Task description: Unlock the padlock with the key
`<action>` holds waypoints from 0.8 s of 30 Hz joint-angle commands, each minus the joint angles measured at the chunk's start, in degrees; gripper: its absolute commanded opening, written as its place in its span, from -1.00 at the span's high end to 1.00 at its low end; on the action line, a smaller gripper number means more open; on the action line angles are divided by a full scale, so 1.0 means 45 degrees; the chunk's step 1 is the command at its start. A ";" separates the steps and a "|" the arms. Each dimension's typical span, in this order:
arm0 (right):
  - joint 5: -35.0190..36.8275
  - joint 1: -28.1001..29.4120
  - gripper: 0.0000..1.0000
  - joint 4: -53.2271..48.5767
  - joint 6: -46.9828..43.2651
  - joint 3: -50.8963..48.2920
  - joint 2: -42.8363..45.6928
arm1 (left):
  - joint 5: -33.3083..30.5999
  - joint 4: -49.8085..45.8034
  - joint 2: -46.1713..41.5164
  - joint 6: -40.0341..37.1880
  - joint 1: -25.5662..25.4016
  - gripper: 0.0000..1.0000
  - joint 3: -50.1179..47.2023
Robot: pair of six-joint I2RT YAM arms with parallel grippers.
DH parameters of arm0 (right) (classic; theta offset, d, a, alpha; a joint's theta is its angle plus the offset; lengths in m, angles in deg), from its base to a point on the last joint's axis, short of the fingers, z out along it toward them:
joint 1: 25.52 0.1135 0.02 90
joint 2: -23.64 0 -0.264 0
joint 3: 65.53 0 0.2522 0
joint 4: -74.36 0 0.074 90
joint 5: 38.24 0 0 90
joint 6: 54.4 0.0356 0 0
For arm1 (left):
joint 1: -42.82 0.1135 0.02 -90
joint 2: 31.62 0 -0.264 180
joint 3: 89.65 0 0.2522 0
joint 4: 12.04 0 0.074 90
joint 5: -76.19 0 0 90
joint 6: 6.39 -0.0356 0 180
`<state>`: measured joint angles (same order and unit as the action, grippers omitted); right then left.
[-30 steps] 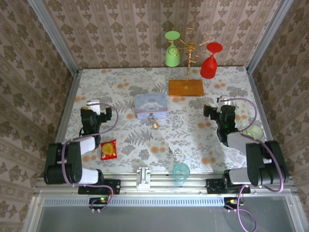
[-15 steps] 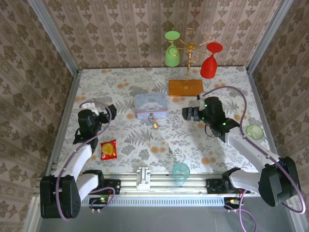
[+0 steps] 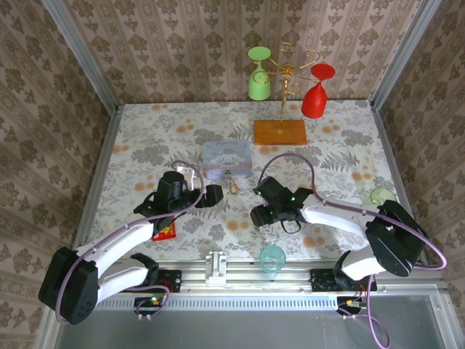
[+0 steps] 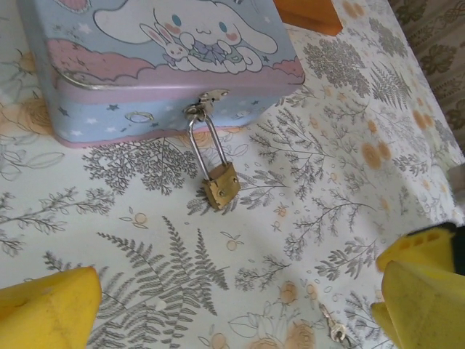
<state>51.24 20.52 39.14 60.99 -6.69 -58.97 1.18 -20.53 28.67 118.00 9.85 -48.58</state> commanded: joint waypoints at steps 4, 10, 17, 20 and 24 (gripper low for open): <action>-0.0186 0.0832 0.11 0.0060 0.1084 0.0236 -0.0586 | 0.0004 0.1081 0.0069 0.1493 -0.0405 -1.00 -0.0397; 0.0346 0.1348 0.20 -0.0271 0.1244 0.0257 -0.0955 | 0.0206 0.0764 0.0195 0.1256 -0.0619 -1.00 -0.0205; 0.0658 0.1738 0.23 0.0057 0.1463 0.0449 -0.1843 | 0.0049 0.0692 0.0099 0.1330 -0.0656 -1.00 -0.0356; 0.1268 0.1904 0.24 -0.0354 0.1508 0.0739 -0.2150 | -0.0066 0.0645 -0.0056 0.1326 -0.0661 -1.00 -0.0511; 0.1752 0.2037 0.34 -0.0544 0.1516 0.0785 -0.2345 | -0.0222 0.0623 -0.0251 0.1334 -0.0656 -1.00 -0.0697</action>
<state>55.48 29.14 38.90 66.87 -4.15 -67.97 1.13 -17.66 29.02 123.07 7.20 -50.46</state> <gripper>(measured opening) 0.338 0.999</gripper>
